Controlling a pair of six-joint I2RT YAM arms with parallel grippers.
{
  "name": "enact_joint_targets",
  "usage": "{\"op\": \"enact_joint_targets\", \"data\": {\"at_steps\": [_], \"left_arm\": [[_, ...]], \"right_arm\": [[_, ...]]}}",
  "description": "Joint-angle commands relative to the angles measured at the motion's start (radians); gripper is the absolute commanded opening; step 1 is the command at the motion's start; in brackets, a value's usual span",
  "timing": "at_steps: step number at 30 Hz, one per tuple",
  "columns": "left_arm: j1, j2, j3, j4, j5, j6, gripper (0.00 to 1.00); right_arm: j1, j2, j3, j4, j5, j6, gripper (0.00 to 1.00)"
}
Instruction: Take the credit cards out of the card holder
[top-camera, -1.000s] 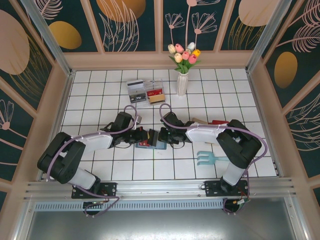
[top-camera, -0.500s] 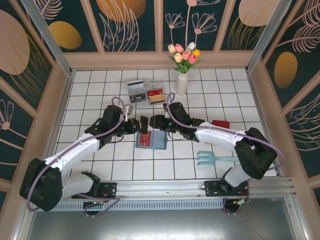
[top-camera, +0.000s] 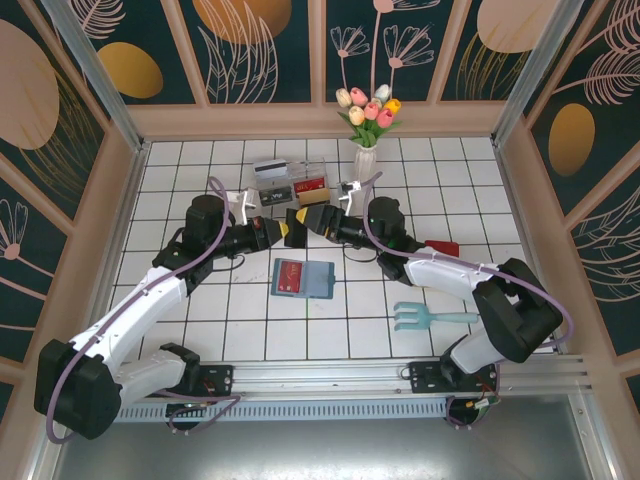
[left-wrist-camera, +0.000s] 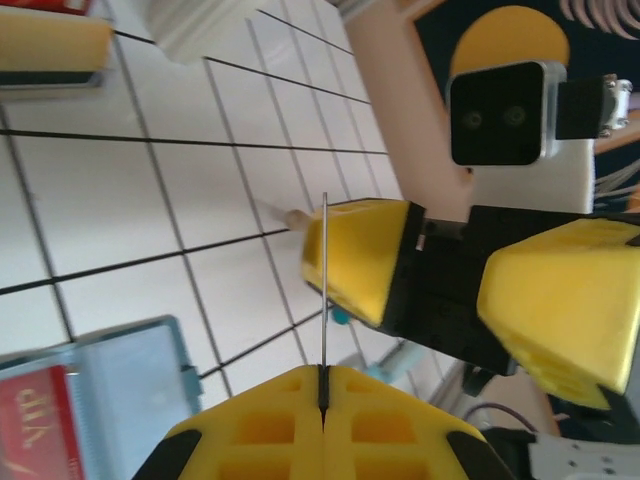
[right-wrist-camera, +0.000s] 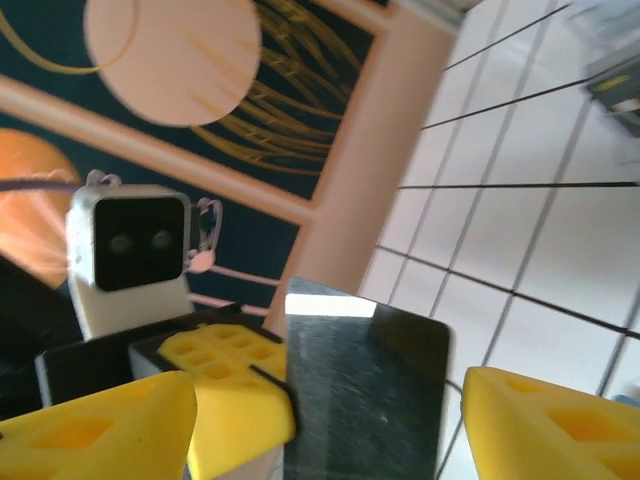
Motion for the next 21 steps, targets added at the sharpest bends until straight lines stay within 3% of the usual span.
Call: {"op": "enact_joint_targets", "data": {"at_steps": [1, 4, 7, 14, 17, 21], "left_arm": [[0.006, -0.015, 0.032, 0.108, 0.113, -0.086, 0.0], [0.006, -0.012, 0.042, 0.12, 0.123, -0.107, 0.0], [0.006, -0.008, 0.034, 0.153, 0.138, -0.139, 0.0], [0.006, 0.0, -0.002, 0.298, 0.192, -0.264, 0.03], [0.007, -0.013, -0.031, 0.395, 0.194, -0.329, 0.21], [0.006, -0.02, -0.056, 0.455, 0.206, -0.353, 0.28]], "right_arm": [[-0.015, -0.007, 0.03, 0.096, -0.107, 0.004, 0.67], [-0.023, -0.009, 0.019, 0.134, -0.128, 0.018, 0.61], [-0.031, -0.012, 0.007, 0.179, -0.139, 0.037, 0.49], [-0.043, -0.027, -0.016, 0.312, -0.143, 0.113, 0.04], [-0.041, -0.036, -0.014, 0.341, -0.125, 0.14, 0.0], [-0.042, -0.036, -0.008, 0.375, -0.127, 0.18, 0.0]]}}
